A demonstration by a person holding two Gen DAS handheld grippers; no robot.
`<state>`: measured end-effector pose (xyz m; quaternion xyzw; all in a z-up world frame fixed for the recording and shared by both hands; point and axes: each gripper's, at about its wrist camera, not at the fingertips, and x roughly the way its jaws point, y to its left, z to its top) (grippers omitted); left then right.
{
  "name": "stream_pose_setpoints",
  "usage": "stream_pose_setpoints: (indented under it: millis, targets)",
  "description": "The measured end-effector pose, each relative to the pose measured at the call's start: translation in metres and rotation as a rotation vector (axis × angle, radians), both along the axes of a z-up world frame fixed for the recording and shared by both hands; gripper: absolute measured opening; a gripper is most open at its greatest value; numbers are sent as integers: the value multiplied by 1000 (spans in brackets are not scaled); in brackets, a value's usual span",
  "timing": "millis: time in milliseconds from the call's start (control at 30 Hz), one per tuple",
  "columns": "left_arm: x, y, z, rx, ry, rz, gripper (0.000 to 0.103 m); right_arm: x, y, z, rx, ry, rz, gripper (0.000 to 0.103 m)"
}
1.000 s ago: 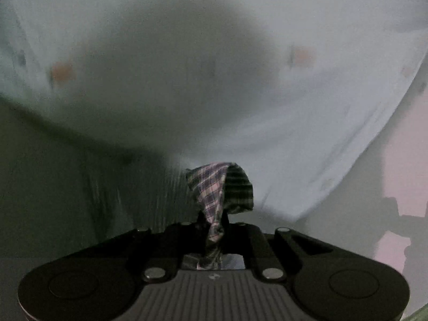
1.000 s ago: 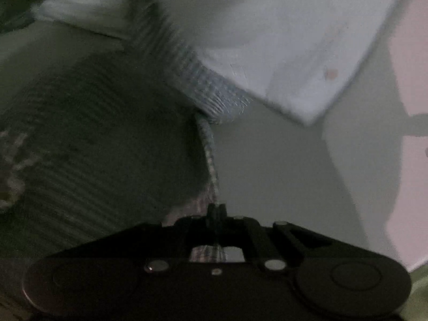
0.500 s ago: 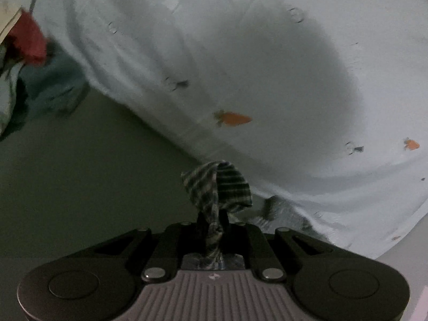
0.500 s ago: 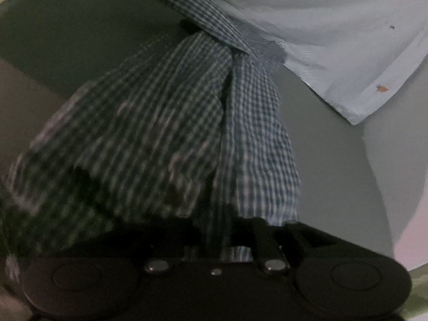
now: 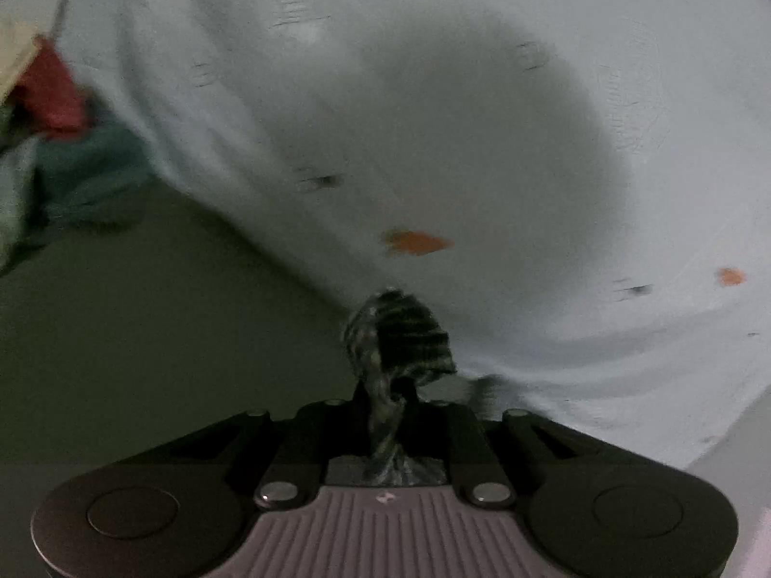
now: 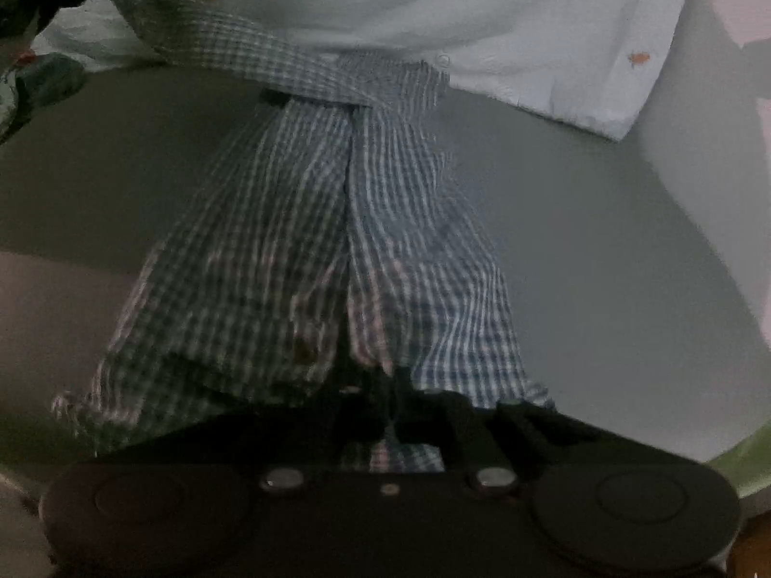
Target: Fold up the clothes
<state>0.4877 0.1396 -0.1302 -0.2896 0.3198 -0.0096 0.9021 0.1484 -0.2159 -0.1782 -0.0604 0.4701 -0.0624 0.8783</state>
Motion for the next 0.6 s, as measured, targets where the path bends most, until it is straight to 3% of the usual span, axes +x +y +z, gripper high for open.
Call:
stream_pose_setpoints:
  millis: [100,167,267,367,467,600]
  targets:
    - [-2,11,-26,8,107,49,20,-5,-17,-10,103,11,-59,32]
    - [-15,15,-39,17,143,49,32,-13,-36,0,174,-42,-113,41]
    - [-43,12,-53,56,164,24,50,-26,-72,10,254,-111,-217,42]
    - [-72,2,-65,51,177,-36,58,-29,-96,11,252,-110,-276,42]
    - [-96,-15,-78,38,210,-100,60,-28,-106,10,228,-84,-292,42]
    - [-109,-22,-102,0,281,-106,60,-14,-102,9,239,-82,-258,43]
